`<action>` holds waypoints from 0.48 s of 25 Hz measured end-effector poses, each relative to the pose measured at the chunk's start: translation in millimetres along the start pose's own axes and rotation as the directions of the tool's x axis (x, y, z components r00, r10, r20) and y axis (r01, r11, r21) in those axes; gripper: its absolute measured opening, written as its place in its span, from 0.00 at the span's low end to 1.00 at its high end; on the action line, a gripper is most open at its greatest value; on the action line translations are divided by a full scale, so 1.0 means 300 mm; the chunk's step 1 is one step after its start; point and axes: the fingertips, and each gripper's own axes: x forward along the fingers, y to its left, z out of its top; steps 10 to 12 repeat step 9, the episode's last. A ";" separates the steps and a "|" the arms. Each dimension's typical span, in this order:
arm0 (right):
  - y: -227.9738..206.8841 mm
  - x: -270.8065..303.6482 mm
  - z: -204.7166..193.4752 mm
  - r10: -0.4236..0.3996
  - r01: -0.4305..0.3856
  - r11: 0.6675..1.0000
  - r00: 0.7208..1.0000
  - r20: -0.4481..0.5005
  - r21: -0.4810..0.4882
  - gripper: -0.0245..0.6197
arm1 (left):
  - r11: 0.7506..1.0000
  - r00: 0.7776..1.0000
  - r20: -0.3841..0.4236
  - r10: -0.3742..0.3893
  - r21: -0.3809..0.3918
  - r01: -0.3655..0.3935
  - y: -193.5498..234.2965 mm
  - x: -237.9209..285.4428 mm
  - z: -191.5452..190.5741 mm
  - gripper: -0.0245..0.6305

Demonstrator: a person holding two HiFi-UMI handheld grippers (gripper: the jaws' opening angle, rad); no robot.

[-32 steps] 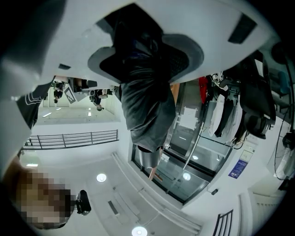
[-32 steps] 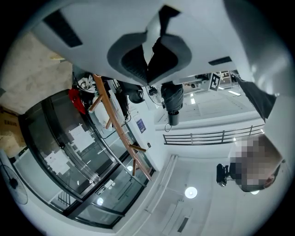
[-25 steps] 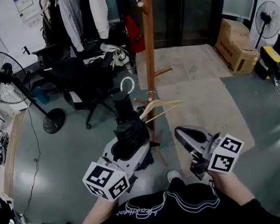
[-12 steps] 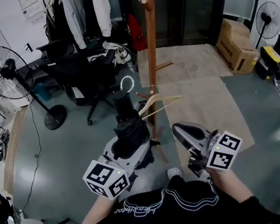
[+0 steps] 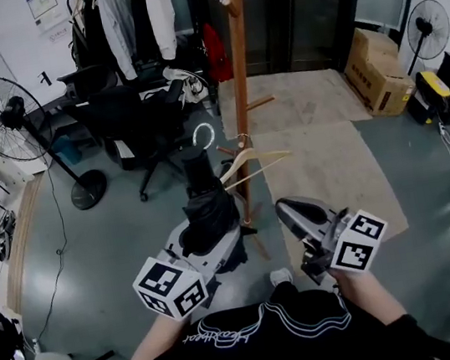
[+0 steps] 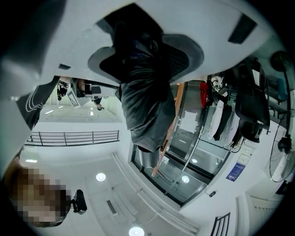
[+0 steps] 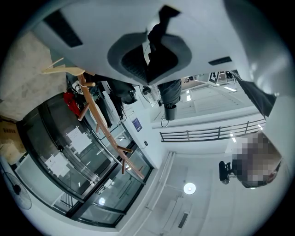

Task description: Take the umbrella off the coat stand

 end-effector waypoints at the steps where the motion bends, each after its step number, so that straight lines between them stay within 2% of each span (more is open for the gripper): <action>1: 0.005 -0.001 -0.002 0.006 -0.006 1.000 1.000 -0.004 -0.006 0.04 | 1.000 1.000 -0.001 0.000 0.000 0.000 -0.002 -0.001 -0.001 0.40; 5: 0.033 0.000 -0.014 0.023 -0.025 0.998 0.999 -0.022 -0.061 0.04 | 1.000 1.000 -0.012 0.004 -0.012 -0.004 -0.007 -0.004 -0.021 0.40; 12: 0.035 0.008 -0.020 0.022 -0.024 0.998 0.999 -0.026 -0.059 0.04 | 1.000 1.000 -0.022 0.003 -0.023 -0.004 -0.008 -0.010 -0.032 0.40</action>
